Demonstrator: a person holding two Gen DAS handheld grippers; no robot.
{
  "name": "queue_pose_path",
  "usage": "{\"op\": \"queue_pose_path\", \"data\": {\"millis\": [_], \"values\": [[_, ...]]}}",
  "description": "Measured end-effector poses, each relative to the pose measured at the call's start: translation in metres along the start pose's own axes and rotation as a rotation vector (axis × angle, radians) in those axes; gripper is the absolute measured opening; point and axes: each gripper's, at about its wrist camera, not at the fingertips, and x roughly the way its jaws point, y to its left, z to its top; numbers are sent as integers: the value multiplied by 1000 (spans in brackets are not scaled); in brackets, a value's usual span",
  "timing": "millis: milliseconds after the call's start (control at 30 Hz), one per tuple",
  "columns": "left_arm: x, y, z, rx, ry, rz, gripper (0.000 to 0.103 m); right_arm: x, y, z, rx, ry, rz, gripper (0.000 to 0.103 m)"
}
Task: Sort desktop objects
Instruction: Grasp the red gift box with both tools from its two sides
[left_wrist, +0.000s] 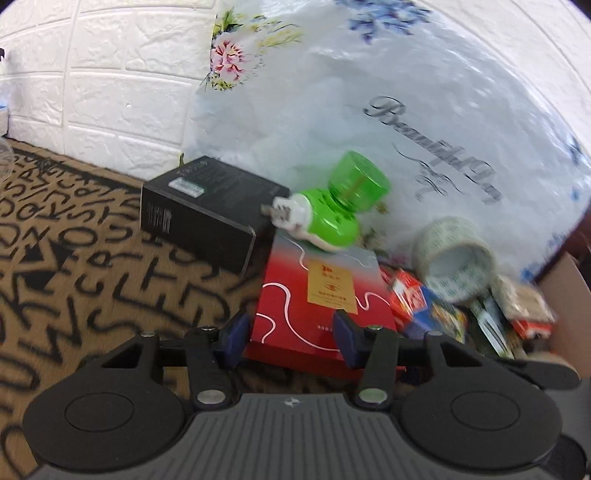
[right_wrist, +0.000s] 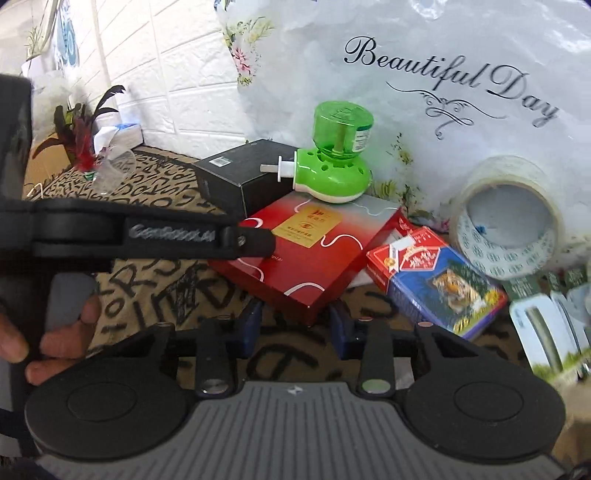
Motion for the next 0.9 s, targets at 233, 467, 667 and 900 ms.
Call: {"op": "queue_pose_path", "data": {"millis": [233,467,667,900], "values": [[-56,-17,-37,42,25,-19,52,-53,15,-36,-42,12,45,38],[-106,-29,-88,59,120,-87,51,-120,28,-89,-41,52,101,38],[-118,-36,-116,86,190,-118,63,-166,32,-129,-12,39,123,39],[-96,-32,-97,16,182,-103,71,-163,24,-127,-7,25,67,55]]}}
